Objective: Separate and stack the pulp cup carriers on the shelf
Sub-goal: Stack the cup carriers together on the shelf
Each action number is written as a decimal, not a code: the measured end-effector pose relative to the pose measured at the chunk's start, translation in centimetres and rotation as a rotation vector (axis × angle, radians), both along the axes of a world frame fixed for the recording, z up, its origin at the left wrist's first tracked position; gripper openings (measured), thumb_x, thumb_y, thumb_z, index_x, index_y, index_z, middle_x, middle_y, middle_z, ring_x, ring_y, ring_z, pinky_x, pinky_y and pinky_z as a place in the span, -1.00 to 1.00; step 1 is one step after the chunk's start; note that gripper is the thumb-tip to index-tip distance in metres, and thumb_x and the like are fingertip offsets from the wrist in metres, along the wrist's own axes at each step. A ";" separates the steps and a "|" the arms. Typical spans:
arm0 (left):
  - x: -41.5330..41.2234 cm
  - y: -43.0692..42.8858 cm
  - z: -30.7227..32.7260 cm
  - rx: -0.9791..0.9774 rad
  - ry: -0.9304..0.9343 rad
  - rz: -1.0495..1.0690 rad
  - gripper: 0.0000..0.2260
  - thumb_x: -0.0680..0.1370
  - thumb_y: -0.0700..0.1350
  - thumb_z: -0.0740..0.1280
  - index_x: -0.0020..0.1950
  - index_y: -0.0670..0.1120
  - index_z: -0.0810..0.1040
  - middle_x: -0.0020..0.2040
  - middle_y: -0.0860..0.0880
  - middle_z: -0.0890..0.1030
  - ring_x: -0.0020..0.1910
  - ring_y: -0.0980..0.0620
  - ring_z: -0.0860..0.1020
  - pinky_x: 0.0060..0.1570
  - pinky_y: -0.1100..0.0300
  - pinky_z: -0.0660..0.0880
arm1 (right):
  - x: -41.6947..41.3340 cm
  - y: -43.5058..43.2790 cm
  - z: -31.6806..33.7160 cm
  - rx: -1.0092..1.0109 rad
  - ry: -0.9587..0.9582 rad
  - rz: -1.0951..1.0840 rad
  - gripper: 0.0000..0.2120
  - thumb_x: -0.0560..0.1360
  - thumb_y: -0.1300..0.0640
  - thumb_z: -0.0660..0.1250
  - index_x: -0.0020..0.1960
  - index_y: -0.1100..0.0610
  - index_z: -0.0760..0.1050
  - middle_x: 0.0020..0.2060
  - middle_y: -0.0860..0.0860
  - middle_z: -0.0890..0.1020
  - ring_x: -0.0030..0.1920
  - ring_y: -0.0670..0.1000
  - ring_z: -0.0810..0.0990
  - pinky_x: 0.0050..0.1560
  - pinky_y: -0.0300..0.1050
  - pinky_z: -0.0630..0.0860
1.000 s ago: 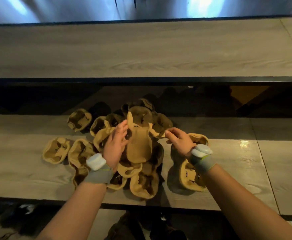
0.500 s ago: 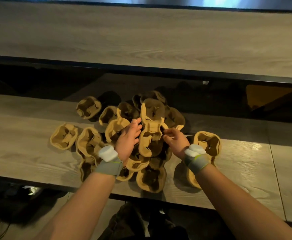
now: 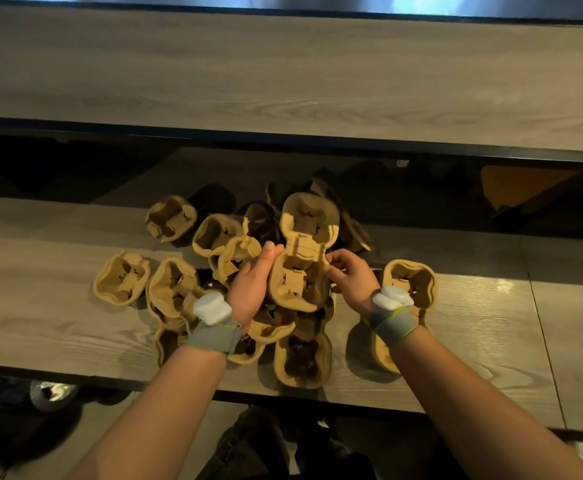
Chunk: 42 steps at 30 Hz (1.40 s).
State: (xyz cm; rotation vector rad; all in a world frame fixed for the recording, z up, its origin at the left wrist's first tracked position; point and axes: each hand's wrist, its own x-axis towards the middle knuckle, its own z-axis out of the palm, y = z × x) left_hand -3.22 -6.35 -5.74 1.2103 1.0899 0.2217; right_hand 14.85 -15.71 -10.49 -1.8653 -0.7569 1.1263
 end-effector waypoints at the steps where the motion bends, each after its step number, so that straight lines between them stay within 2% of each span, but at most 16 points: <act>1: 0.0 0.1 0.3 -0.011 -0.019 0.001 -0.46 0.38 0.55 0.06 0.21 0.35 0.52 0.30 0.22 0.53 0.34 0.16 0.41 0.43 0.03 0.22 | 0.1 -0.2 0.7 0.039 0.032 -0.023 -0.89 0.61 0.17 0.27 0.09 0.15 0.52 -0.05 0.16 0.63 -0.08 0.12 0.62 -0.08 0.07 0.62; 3: 0.2 0.1 0.9 -0.015 -0.087 -0.005 -0.50 0.43 0.50 0.06 0.21 0.35 0.54 0.18 0.33 0.57 0.23 0.30 0.45 0.28 0.19 0.29 | 0.5 -0.7 2.2 0.120 0.081 -0.069 -0.90 0.61 0.19 0.26 0.09 0.17 0.52 -0.10 0.09 0.64 -0.14 0.00 0.64 -0.17 -0.06 0.64; 5: 0.8 0.1 1.2 -0.002 -0.170 0.001 -0.60 0.56 0.32 0.10 0.26 0.24 0.56 0.17 0.27 0.62 0.18 0.34 0.53 0.18 0.25 0.38 | 1.2 -1.4 3.3 0.174 0.083 -0.091 -0.89 0.62 0.19 0.25 0.08 0.14 0.54 -0.15 -0.04 0.66 -0.19 -0.13 0.65 -0.26 -0.23 0.61; 7: 2.0 -0.3 1.9 0.013 -0.249 -0.004 -0.71 0.64 0.04 0.15 0.27 0.12 0.59 0.20 0.14 0.65 0.19 0.24 0.57 0.15 0.20 0.47 | 2.2 -2.8 4.5 0.205 0.061 -0.130 -0.88 0.62 0.15 0.26 0.06 0.04 0.57 -0.17 -0.15 0.67 -0.14 -0.17 0.65 -0.23 -0.32 0.56; 10: 3.9 -1.2 2.2 -0.013 -0.325 -0.060 -0.70 0.64 -0.21 0.17 0.26 0.04 0.59 0.20 -0.04 0.66 0.21 0.00 0.60 0.19 0.06 0.53 | 3.7 -5.1 5.5 0.219 0.103 -0.211 -0.88 0.60 0.10 0.29 0.05 -0.02 0.61 -0.06 -0.04 0.69 -0.01 -0.01 0.66 -0.07 -0.13 0.63; 13: 5.8 -2.3 2.0 -0.035 -0.343 -0.113 -0.66 0.61 -0.30 0.21 0.23 0.04 0.61 0.19 -0.08 0.67 0.21 -0.06 0.61 0.19 0.00 0.52 | 5.0 -7.6 6.1 0.208 0.196 -0.269 -0.87 0.60 0.07 0.30 0.06 0.00 0.61 -0.01 0.05 0.69 0.02 0.09 0.68 -0.02 0.05 0.65; 16: 7.8 -4.1 1.3 -0.122 -0.375 -0.144 -0.65 0.60 -0.35 0.22 0.20 0.02 0.63 0.12 -0.08 0.69 0.13 -0.02 0.64 0.03 0.14 0.60 | 6.0 -10.3 6.2 0.189 0.225 -0.360 -0.86 0.59 0.08 0.30 0.09 0.04 0.60 -0.01 0.07 0.70 0.02 0.10 0.68 -0.04 0.05 0.64; 19: 9.1 -5.8 -0.1 -0.197 -0.363 -0.160 -0.66 0.59 -0.37 0.21 0.23 -0.05 0.60 0.06 -0.06 0.70 0.05 0.01 0.66 -0.02 0.16 0.62 | 6.5 -12.5 5.6 0.171 0.218 -0.421 -0.83 0.58 0.07 0.31 0.11 0.06 0.60 -0.01 0.05 0.71 0.00 0.04 0.69 -0.10 -0.07 0.62; 22: 10.2 -7.6 -1.9 -0.215 -0.310 -0.197 -0.66 0.59 -0.38 0.22 0.25 -0.08 0.58 0.01 -0.05 0.69 -0.03 0.02 0.64 -0.08 0.16 0.57 | 6.9 -14.7 4.0 0.107 0.175 -0.439 -0.82 0.59 0.08 0.30 0.13 0.11 0.59 -0.01 0.06 0.69 -0.02 0.03 0.68 -0.14 -0.12 0.61; 26: 10.7 -9.3 -4.1 -0.257 -0.212 -0.235 -0.67 0.59 -0.35 0.23 0.28 -0.08 0.58 -0.07 0.03 0.71 -0.15 0.15 0.63 -0.26 0.31 0.51 | 7.0 -16.9 1.2 0.039 0.130 -0.431 -0.81 0.59 0.07 0.29 0.12 0.11 0.59 -0.02 0.06 0.69 -0.03 0.02 0.67 -0.18 -0.16 0.61; 29: 10.6 -10.2 -5.6 -0.283 -0.165 -0.237 -0.68 0.59 -0.34 0.24 0.24 -0.05 0.59 -0.10 0.03 0.72 -0.14 0.14 0.66 -0.29 0.32 0.54 | 6.9 -17.9 -0.9 0.006 0.124 -0.428 -0.82 0.59 0.06 0.30 0.12 0.09 0.60 -0.04 0.05 0.71 -0.02 0.04 0.69 -0.15 -0.12 0.63; 34: 10.4 -10.8 -7.5 -0.230 -0.079 -0.233 -0.70 0.58 -0.34 0.28 0.23 -0.06 0.60 -0.10 -0.08 0.63 -0.18 0.12 0.65 -0.32 0.31 0.54 | 7.2 -18.0 -3.5 -0.081 0.032 -0.375 -0.90 0.57 0.06 0.34 0.04 0.01 0.62 -0.08 0.05 0.68 -0.06 0.06 0.68 -0.23 -0.11 0.64; 37: 10.6 -10.8 -8.4 -0.176 -0.013 -0.246 -0.72 0.56 -0.34 0.31 0.23 -0.14 0.59 -0.11 -0.15 0.58 -0.15 -0.02 0.59 -0.32 0.28 0.58 | 7.5 -18.0 -4.7 -0.119 -0.083 -0.313 -0.95 0.55 0.06 0.37 -0.01 -0.04 0.61 -0.13 0.01 0.67 -0.10 0.05 0.67 -0.23 -0.06 0.66; 40: 10.7 -10.8 -9.3 -0.066 0.074 -0.267 -0.79 0.53 -0.30 0.36 0.15 -0.15 0.62 -0.20 -0.11 0.58 -0.19 0.00 0.60 -0.30 0.26 0.60 | 8.1 -18.2 -5.7 -0.161 -0.293 -0.227 -0.90 0.52 0.03 0.40 0.02 -0.05 0.61 -0.15 -0.07 0.65 -0.14 -0.03 0.62 -0.16 -0.10 0.60; 42: 10.8 -10.6 -9.8 -0.037 0.089 -0.294 -0.81 0.52 -0.27 0.40 0.13 -0.15 0.62 -0.22 -0.10 0.57 -0.22 0.01 0.60 -0.29 0.21 0.61 | 8.5 -18.3 -5.9 -0.171 -0.310 -0.221 -0.86 0.49 -0.01 0.43 0.04 -0.13 0.57 -0.18 -0.12 0.63 -0.18 -0.08 0.61 -0.20 -0.15 0.59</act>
